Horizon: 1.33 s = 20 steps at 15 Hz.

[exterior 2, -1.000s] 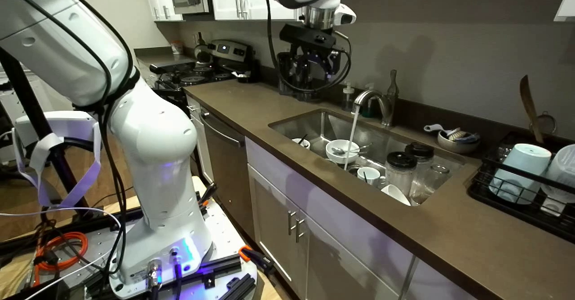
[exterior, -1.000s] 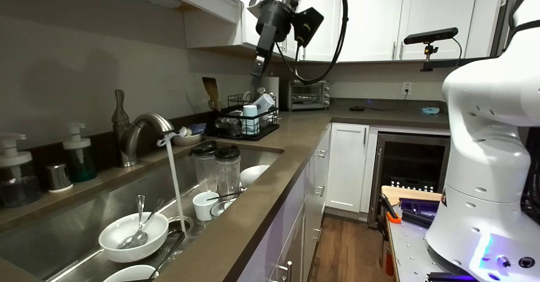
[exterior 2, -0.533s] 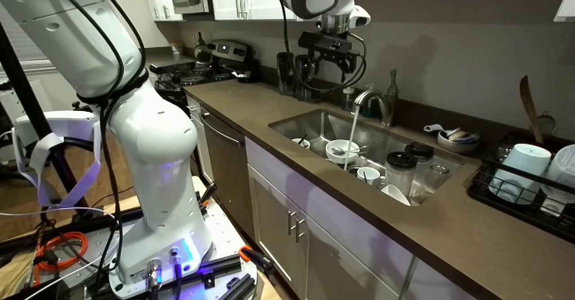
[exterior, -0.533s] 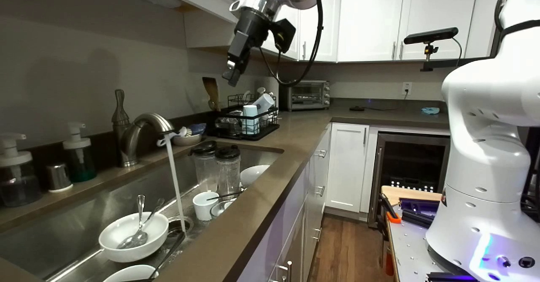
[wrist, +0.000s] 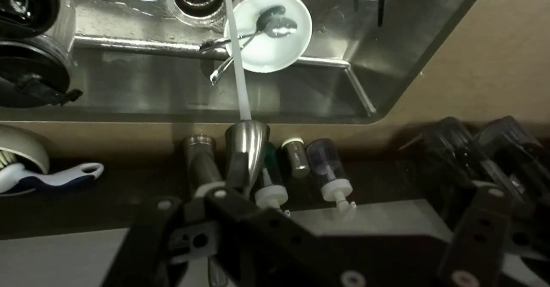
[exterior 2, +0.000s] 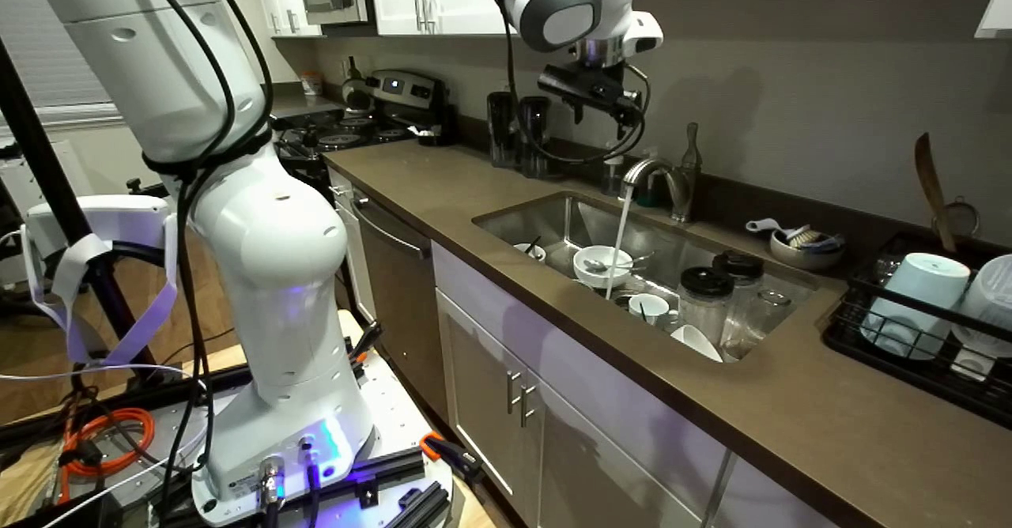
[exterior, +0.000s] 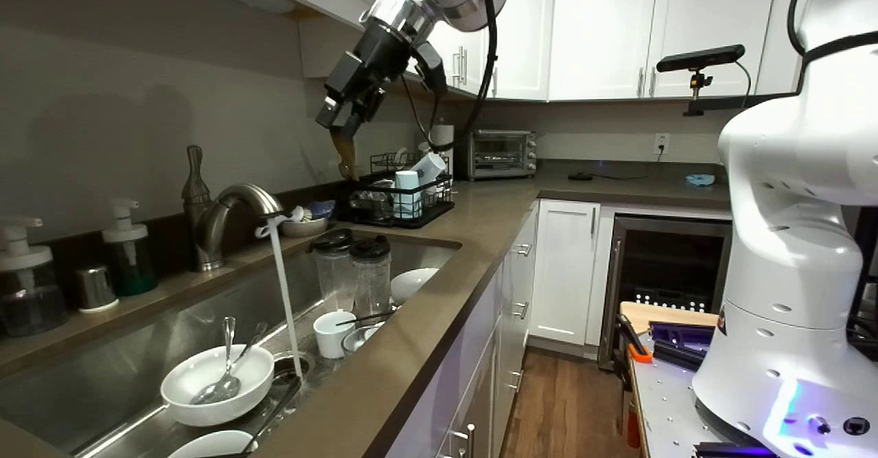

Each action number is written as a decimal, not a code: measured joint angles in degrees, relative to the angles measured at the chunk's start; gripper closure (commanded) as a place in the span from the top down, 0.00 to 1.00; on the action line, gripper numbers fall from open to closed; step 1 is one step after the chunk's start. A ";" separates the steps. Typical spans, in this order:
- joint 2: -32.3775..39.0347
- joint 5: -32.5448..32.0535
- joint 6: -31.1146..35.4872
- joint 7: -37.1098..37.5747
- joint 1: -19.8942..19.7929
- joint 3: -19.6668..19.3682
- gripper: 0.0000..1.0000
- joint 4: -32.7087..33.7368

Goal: Push the faucet handle down

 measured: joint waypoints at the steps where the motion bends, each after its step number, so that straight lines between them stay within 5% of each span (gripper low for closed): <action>1: 0.55 2.27 1.70 -0.01 0.11 0.53 1.00 0.13; 11: 8.79 12.74 25.02 -5.80 3.91 3.06 1.00 3.05; 20: 15.73 4.30 33.27 -13.15 4.10 1.47 1.00 6.26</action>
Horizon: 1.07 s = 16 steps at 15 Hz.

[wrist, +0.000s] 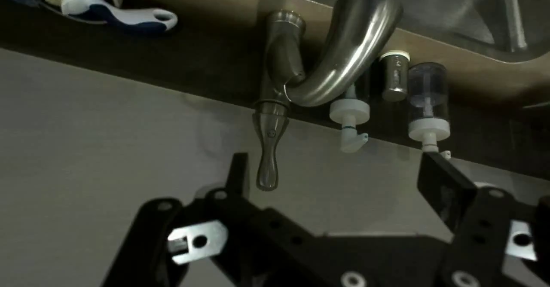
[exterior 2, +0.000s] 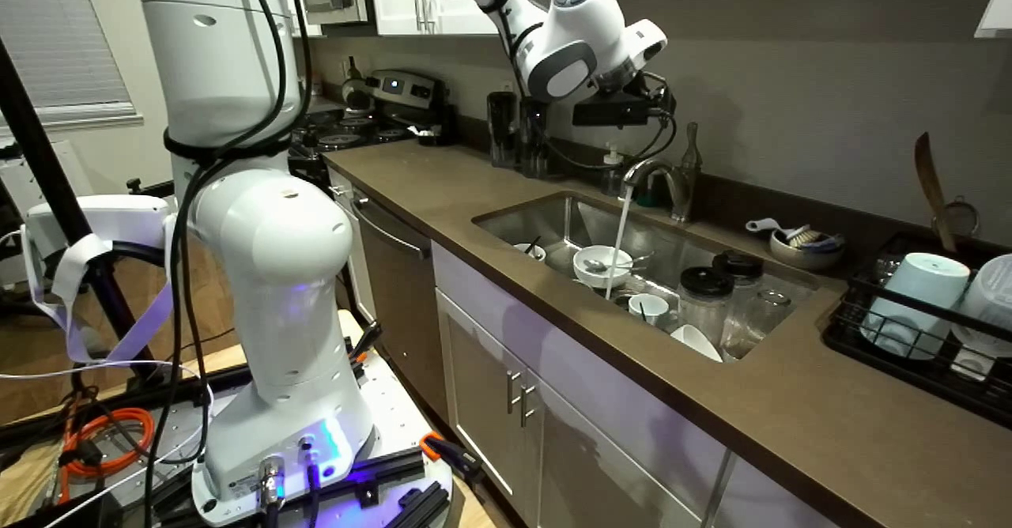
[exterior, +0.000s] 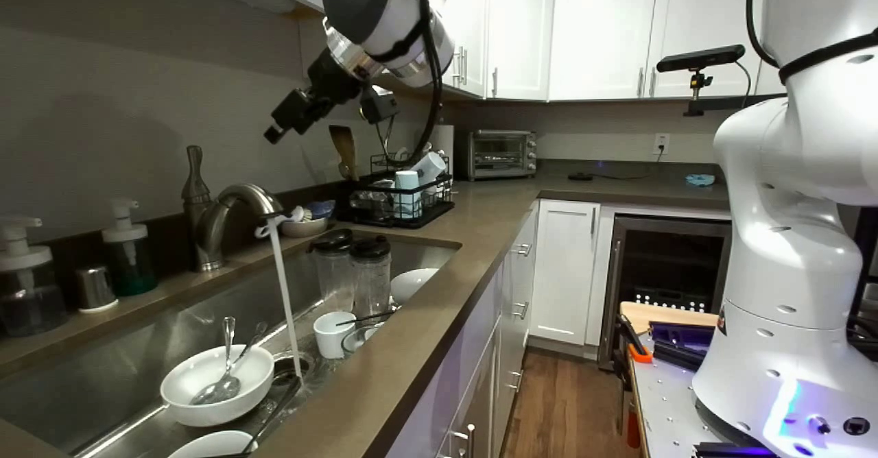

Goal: Push the faucet handle down

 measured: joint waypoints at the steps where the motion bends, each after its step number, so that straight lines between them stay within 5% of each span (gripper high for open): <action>1: 0.72 -0.11 2.27 -0.98 0.25 0.42 1.00 0.00; 5: 3.16 -0.22 11.34 -2.39 0.38 4.53 1.00 0.28; 8: 4.58 -10.82 16.00 4.06 -0.44 5.69 0.67 0.63; 16: 7.02 -15.04 20.04 4.13 -3.05 6.69 0.14 4.18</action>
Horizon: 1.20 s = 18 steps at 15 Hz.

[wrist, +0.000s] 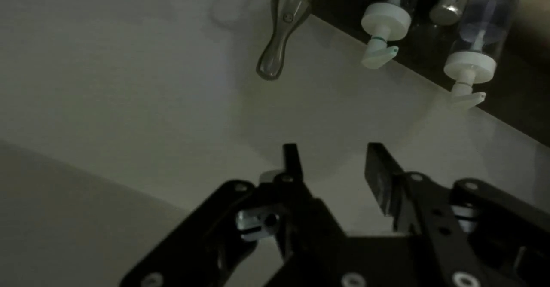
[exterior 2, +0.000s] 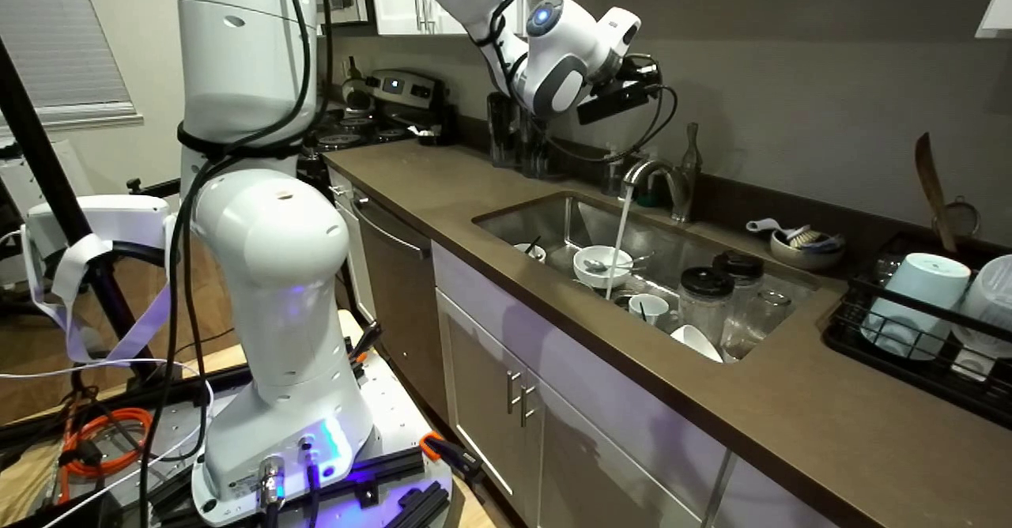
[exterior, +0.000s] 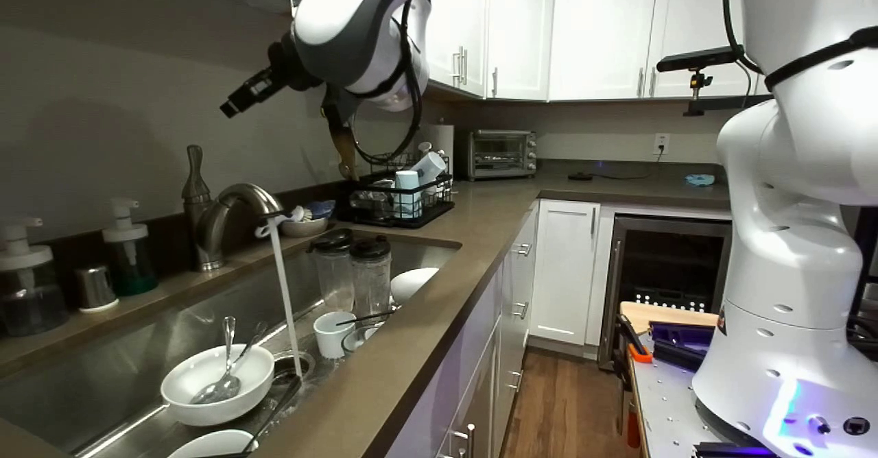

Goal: Push the faucet handle down

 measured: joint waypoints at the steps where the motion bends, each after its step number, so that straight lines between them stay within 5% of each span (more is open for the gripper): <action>1: 0.30 -0.22 0.00 0.05 -0.34 0.08 0.07 0.83; 3: 1.12 -0.69 -0.01 0.56 -1.04 0.34 0.00 2.49; 9: 5.22 -7.71 -0.04 7.34 -4.30 2.15 0.00 8.53; 18: 15.79 -18.19 -0.04 12.03 -20.07 15.61 0.00 19.43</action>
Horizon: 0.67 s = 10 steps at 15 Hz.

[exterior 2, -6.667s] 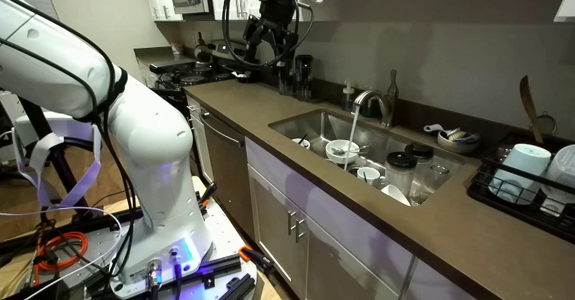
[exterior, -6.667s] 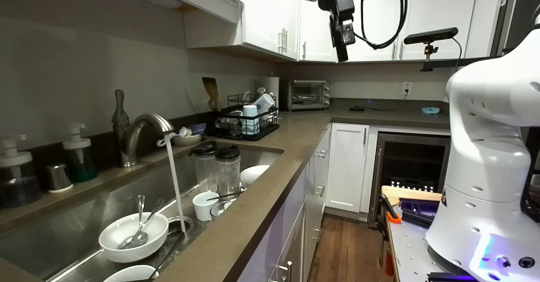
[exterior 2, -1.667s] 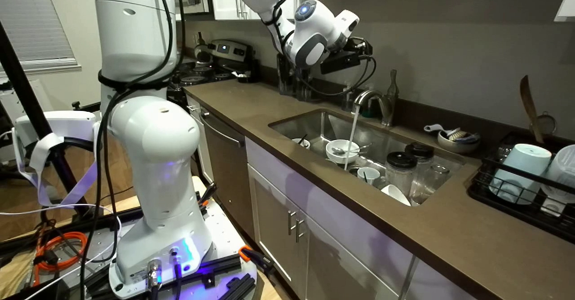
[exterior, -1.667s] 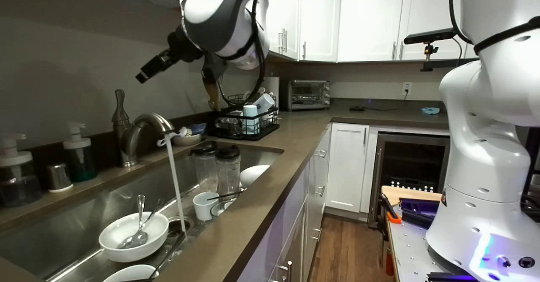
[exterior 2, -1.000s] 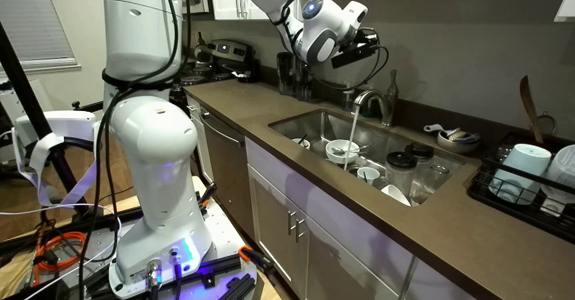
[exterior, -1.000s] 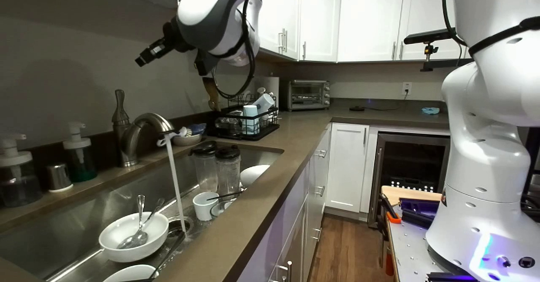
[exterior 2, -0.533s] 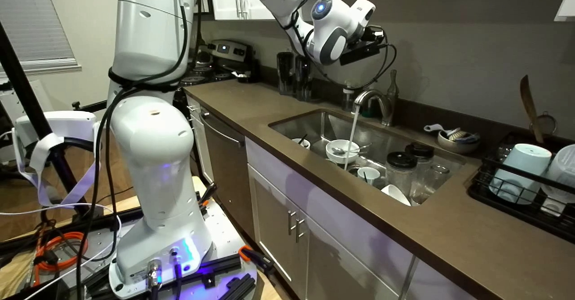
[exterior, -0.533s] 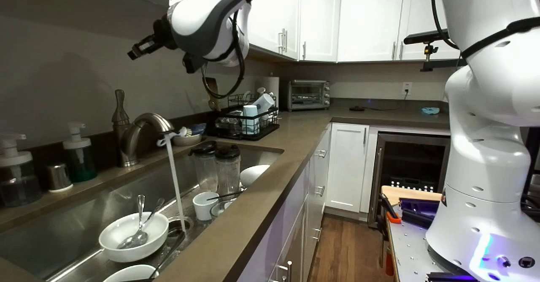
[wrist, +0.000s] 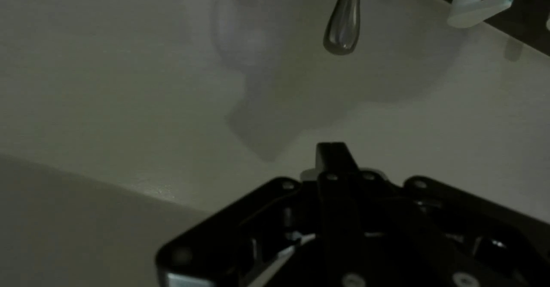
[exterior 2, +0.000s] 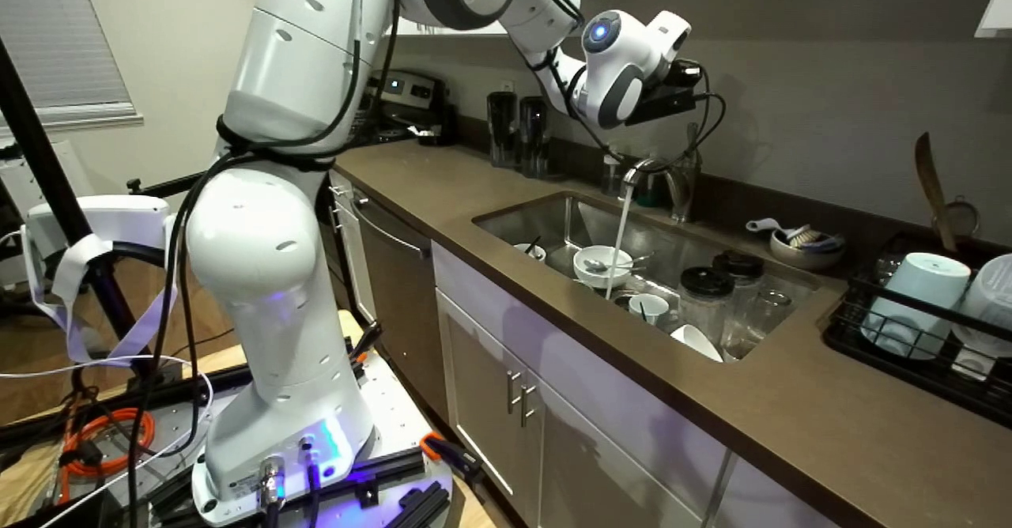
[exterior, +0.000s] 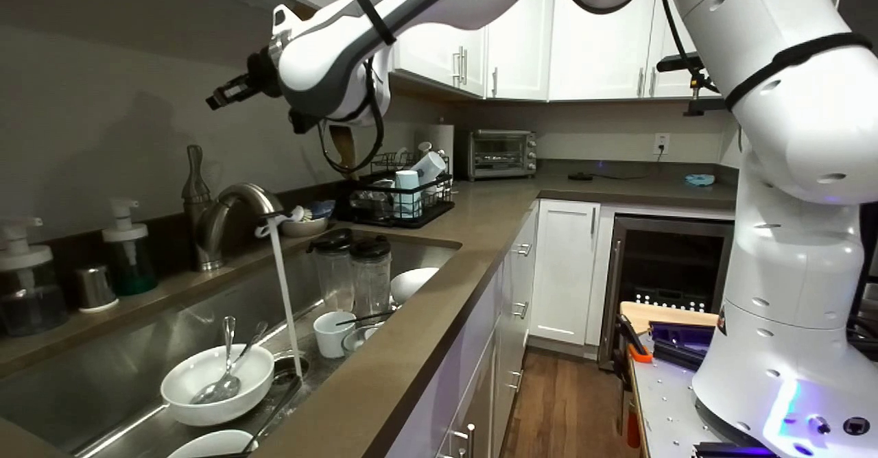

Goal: Push the faucet handle down

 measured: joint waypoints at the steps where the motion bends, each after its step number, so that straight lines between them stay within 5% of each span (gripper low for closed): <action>1: 1.27 -0.93 0.00 0.15 -1.65 1.88 0.00 0.95; 10: 9.03 -2.79 0.00 0.22 -6.19 11.01 0.00 6.75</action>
